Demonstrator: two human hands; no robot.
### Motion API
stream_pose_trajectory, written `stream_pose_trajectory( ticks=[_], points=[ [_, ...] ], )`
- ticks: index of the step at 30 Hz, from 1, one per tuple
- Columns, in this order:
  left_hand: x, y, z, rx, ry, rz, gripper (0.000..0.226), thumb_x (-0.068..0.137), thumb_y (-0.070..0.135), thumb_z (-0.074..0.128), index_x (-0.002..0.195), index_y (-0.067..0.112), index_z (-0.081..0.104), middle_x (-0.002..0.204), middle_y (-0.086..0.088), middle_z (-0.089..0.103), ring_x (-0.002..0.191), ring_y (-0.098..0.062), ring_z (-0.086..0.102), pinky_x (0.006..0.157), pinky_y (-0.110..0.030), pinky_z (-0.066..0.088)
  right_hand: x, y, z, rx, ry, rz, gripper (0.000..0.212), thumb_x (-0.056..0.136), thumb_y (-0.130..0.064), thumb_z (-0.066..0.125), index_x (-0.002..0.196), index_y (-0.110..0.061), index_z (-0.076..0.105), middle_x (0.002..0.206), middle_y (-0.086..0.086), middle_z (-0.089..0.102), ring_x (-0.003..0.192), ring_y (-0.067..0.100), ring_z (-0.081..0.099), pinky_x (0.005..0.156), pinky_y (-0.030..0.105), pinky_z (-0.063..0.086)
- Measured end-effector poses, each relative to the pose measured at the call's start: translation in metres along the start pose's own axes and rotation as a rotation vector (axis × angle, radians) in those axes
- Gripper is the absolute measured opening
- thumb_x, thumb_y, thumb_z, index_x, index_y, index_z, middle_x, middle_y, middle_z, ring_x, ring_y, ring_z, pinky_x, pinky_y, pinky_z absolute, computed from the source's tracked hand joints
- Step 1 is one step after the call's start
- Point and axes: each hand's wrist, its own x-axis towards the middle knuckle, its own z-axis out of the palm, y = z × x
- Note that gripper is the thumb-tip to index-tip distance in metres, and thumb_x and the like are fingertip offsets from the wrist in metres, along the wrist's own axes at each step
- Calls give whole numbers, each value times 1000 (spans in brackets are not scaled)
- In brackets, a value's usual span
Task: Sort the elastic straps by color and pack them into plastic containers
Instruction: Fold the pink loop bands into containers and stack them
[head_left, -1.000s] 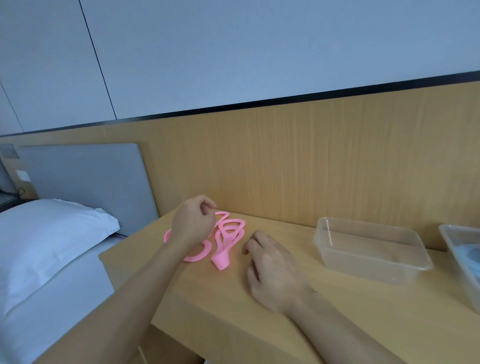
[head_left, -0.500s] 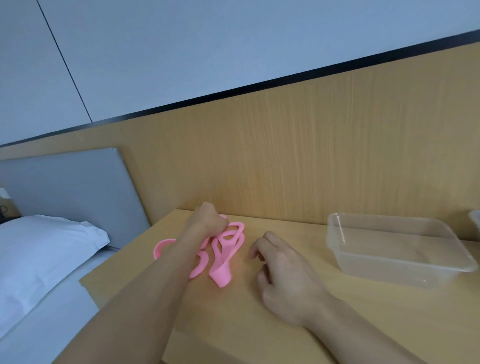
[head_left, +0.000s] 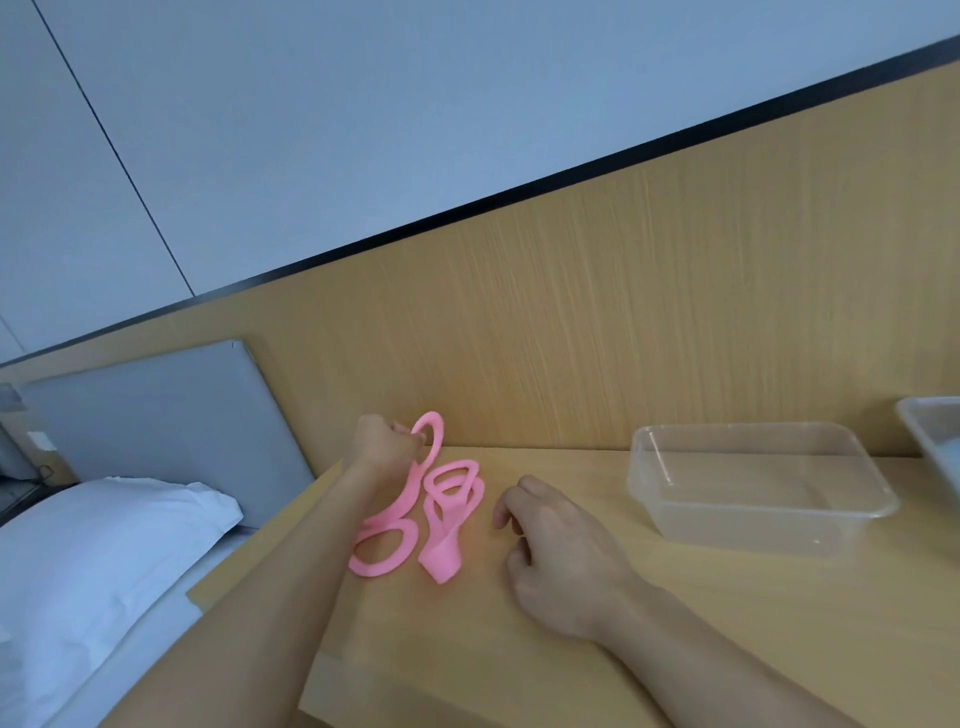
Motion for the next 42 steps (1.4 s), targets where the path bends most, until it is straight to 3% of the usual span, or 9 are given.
stream_pose_trajectory(
  ticks=[3, 7, 11, 17, 20, 24, 30, 34, 42],
  points=[
    [-6, 11, -5, -67, -51, -6, 21, 86, 11, 78, 71, 1, 67, 68, -11, 56, 63, -22, 51, 61, -29, 41, 0, 0, -1, 3, 3, 10, 29, 85, -13, 48, 111, -25, 54, 103, -14, 40, 108, 12, 49, 85, 24, 40],
    [-19, 26, 0, 28, -128, 64, 30, 81, 16, 85, 83, -11, 73, 71, -13, 67, 63, -20, 58, 67, -32, 49, 1, -1, -1, 14, -7, 12, 29, 85, -13, 49, 111, -24, 54, 102, -13, 40, 108, 12, 49, 88, 26, 42],
    [-30, 36, 14, 240, -223, 90, 39, 75, 30, 90, 74, -6, 74, 63, -8, 64, 62, -22, 56, 70, -38, 52, 0, 0, 0, 12, -18, 13, 29, 85, -13, 49, 111, -24, 55, 101, -13, 40, 107, 13, 49, 87, 28, 43],
    [-32, 43, 34, 469, -236, 102, 45, 74, 39, 89, 61, 12, 56, 59, -1, 55, 61, -23, 55, 51, -28, 39, 2, 2, 2, 5, -16, 1, 30, 84, -13, 49, 112, -24, 54, 101, -13, 39, 106, 12, 49, 85, 27, 40],
    [-33, 46, 39, 553, -198, 134, 46, 74, 39, 88, 65, 13, 52, 65, -2, 54, 77, -27, 67, 49, -29, 36, 2, 4, 3, 3, -12, -3, 29, 84, -14, 49, 111, -25, 53, 100, -14, 39, 105, 12, 49, 82, 26, 39],
    [-31, 47, 38, 596, -227, 96, 42, 81, 39, 83, 69, 13, 52, 67, 0, 55, 58, -15, 52, 44, -27, 33, 1, 5, 3, -4, 4, 1, 30, 83, -14, 49, 111, -25, 54, 100, -13, 40, 104, 13, 50, 83, 27, 40],
    [-36, 47, 23, 514, -294, 43, 27, 85, 18, 75, 67, 10, 57, 65, -3, 58, 61, -18, 54, 55, -28, 41, -1, 7, 1, -1, 22, 10, 29, 82, -13, 50, 108, -25, 54, 99, -14, 41, 103, 12, 51, 81, 23, 38],
    [-42, 49, 5, 308, -312, 45, 36, 88, 7, 63, 58, 12, 44, 59, -2, 40, 57, -18, 35, 55, -31, 28, -4, 6, 0, 2, 32, 18, 29, 82, -11, 50, 107, -25, 53, 99, -14, 41, 103, 11, 50, 80, 22, 37],
    [-76, 63, -44, -84, -308, 145, 18, 81, 21, 61, 66, 12, 60, 70, -7, 56, 68, -21, 47, 68, -34, 38, -10, -4, -2, -7, 31, 20, 28, 82, -12, 46, 106, -25, 52, 99, -15, 43, 92, 6, 44, 78, 22, 36]
  ],
)
